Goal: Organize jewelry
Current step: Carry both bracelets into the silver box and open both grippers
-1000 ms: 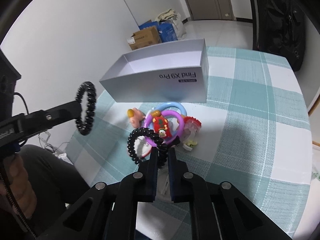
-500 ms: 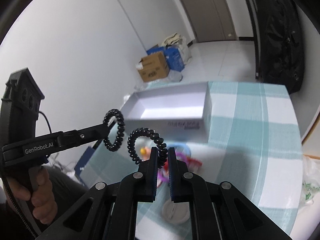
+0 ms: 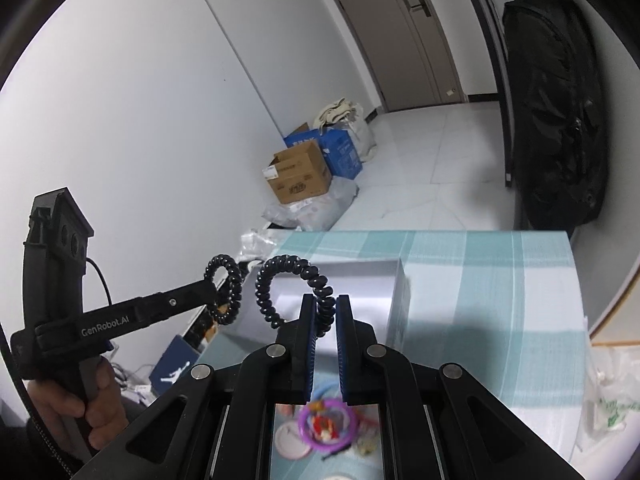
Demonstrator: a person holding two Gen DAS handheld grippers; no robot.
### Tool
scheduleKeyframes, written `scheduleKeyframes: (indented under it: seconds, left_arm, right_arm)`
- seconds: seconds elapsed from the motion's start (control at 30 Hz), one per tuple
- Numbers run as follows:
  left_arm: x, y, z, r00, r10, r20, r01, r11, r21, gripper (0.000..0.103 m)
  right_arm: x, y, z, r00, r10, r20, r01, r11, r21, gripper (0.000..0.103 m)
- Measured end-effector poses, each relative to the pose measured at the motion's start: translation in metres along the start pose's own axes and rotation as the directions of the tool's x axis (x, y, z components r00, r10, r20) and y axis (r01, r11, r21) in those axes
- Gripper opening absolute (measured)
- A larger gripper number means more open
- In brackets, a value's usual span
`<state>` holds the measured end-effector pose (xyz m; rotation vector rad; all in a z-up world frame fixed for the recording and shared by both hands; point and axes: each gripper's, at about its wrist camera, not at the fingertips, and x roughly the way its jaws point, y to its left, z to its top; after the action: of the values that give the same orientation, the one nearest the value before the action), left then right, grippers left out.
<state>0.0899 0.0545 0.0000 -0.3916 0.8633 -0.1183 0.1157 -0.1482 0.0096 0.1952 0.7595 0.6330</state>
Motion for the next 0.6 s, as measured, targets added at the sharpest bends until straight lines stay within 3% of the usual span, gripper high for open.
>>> scheduleKeyframes:
  seconds: [0.27,0.47,0.6]
  left_arm:
    - [0.02,-0.001,0.015,1.0,-0.001,-0.002,0.001,0.999,0.033,0.005]
    - [0.037,0.003,0.017,0.998,-0.013,-0.057,0.014,1.0,0.006,0.005]
    - [0.044,-0.003,0.016,0.997,0.015,-0.072,-0.012,0.999,0.039,0.005]
  right_arm:
    - [0.031,-0.001,0.02,0.999,-0.011,-0.03,0.01,1.0,-0.02,0.008]
    - [0.052,-0.008,0.023,0.998,-0.033,-0.061,0.032,0.999,-0.016,0.008]
    - [0.064,-0.016,0.021,0.994,-0.027,-0.103,0.029,0.999,0.015,0.008]
